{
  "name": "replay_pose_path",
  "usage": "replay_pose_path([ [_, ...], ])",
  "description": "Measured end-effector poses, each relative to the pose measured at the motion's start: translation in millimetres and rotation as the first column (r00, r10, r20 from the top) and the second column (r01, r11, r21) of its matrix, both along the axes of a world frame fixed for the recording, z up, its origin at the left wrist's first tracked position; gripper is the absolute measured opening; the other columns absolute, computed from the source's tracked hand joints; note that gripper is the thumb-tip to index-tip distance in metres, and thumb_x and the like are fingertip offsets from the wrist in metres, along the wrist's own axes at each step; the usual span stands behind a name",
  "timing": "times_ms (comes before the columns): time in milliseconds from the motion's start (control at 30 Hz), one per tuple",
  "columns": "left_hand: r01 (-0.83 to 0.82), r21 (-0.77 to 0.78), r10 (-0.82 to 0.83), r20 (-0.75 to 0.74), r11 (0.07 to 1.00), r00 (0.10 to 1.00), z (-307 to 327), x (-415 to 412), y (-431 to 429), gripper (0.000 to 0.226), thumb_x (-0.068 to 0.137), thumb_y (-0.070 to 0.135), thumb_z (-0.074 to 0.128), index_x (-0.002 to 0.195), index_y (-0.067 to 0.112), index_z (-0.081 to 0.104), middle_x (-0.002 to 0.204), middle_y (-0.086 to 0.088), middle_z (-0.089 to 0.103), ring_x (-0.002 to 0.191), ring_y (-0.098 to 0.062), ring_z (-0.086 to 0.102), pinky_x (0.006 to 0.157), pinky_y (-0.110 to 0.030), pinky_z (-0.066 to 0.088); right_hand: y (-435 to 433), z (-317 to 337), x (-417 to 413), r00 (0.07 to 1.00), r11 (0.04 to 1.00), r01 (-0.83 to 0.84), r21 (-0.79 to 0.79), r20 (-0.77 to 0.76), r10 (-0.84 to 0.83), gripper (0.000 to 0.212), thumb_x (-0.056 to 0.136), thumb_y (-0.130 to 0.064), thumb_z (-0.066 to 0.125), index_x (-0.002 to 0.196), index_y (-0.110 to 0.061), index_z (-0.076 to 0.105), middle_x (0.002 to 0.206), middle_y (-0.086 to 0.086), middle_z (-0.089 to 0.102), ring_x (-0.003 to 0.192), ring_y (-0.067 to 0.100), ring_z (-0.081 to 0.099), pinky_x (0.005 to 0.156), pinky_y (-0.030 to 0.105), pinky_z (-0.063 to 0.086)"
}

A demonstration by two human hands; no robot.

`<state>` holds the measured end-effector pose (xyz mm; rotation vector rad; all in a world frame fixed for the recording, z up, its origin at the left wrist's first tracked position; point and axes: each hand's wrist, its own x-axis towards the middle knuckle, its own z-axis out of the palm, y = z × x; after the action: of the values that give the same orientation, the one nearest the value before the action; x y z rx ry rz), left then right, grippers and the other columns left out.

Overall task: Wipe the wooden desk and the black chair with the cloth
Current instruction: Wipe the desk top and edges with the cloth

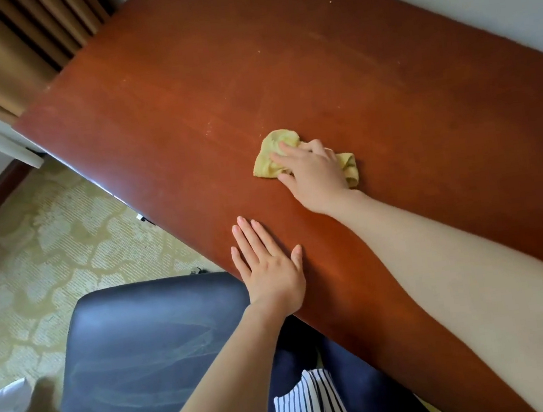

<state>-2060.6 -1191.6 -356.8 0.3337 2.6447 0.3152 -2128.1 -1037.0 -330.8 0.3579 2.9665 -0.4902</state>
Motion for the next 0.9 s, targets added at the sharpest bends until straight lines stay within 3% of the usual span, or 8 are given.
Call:
replay_pose_path([
  [167, 0.012, 0.04, -0.013, 0.021, 0.999, 1.0, -0.1, -0.8, -3.1, 0.081, 0.097, 0.052, 0.018, 0.138, 0.003, -0.031, 0.15, -0.016, -0.034, 0.138, -0.028, -0.032, 0.111, -0.041, -0.019, -12.8, -2.1, 55.8, 0.98, 0.98, -0.198, -0.01, -0.032, 0.198, 0.04, 0.097, -0.03, 0.048, 0.137, -0.036, 0.046, 0.146, -0.013, 0.04, 0.127, 0.018, 0.036, 0.103, 0.036, 0.029],
  [367, 0.076, 0.139, -0.082, 0.034, 0.987, 0.996, 10.0, -3.0, -17.2, 0.078, 0.099, 0.041, 0.031, 0.147, 0.001, -0.016, 0.154, -0.016, -0.026, 0.142, -0.027, -0.025, 0.114, -0.038, -0.013, -32.3, -0.2, 122.4, 0.983, 0.981, -0.182, -0.064, -0.028, 0.181, 0.036, 0.081, -0.03, 0.069, 0.117, -0.027, 0.064, 0.123, -0.003, 0.063, 0.105, 0.023, 0.058, 0.09, 0.043, 0.049],
  [433, 0.126, 0.145, -0.118, -0.058, 0.981, 0.991, 17.6, -6.8, -25.4, 0.071, 0.098, 0.035, 0.039, 0.149, 0.0, 0.004, 0.157, -0.021, -0.007, 0.145, -0.032, -0.008, 0.116, -0.04, 0.0, -34.9, -3.4, 136.5, 0.978, 0.976, -0.208, -0.062, -0.039, 0.206, 0.035, 0.082, -0.029, 0.067, 0.117, -0.027, 0.063, 0.121, 0.001, 0.064, 0.106, 0.025, 0.06, 0.089, 0.044, 0.051],
  [533, 0.258, 0.158, -0.208, -0.275, 0.953, 0.939, 25.3, -17.9, -29.8, 0.056, 0.088, 0.013, 0.057, 0.139, -0.005, 0.039, 0.15, -0.027, 0.027, 0.14, -0.043, 0.023, 0.113, -0.049, 0.021, 20.6, 0.2, 139.6, 0.938, 0.94, -0.341, 0.014, -0.061, 0.341, 0.054, 0.086, -0.006, 0.064, 0.131, -0.034, 0.053, 0.138, -0.011, 0.051, 0.121, 0.021, 0.051, 0.098, 0.038, 0.041],
  [733, 0.334, 0.148, -0.281, -0.297, 0.931, 0.913, 22.9, -51.1, -7.5, 0.055, 0.097, 0.019, 0.045, 0.146, 0.002, 0.028, 0.157, -0.017, 0.011, 0.146, -0.031, 0.002, 0.116, -0.037, -0.002, 55.7, 4.9, 104.4, 0.979, 0.977, -0.204, 0.063, 0.004, 0.204, 0.052, 0.095, -0.007, 0.051, 0.138, -0.035, 0.045, 0.146, -0.011, 0.04, 0.131, 0.021, 0.04, 0.103, 0.039, 0.034],
  [900, 0.363, 0.245, -0.274, -0.333, 0.899, 0.902, 22.1, -80.1, 35.1, 0.052, 0.098, 0.016, 0.045, 0.145, 0.001, 0.031, 0.156, -0.016, 0.016, 0.146, -0.026, 0.001, 0.116, -0.036, 0.0, 112.9, 4.7, 62.1, 0.995, 0.991, -0.103, 0.081, 0.014, 0.102, 0.047, 0.099, -0.015, 0.045, 0.14, -0.039, 0.04, 0.148, -0.015, 0.036, 0.132, 0.018, 0.035, 0.101, 0.039, 0.033],
])
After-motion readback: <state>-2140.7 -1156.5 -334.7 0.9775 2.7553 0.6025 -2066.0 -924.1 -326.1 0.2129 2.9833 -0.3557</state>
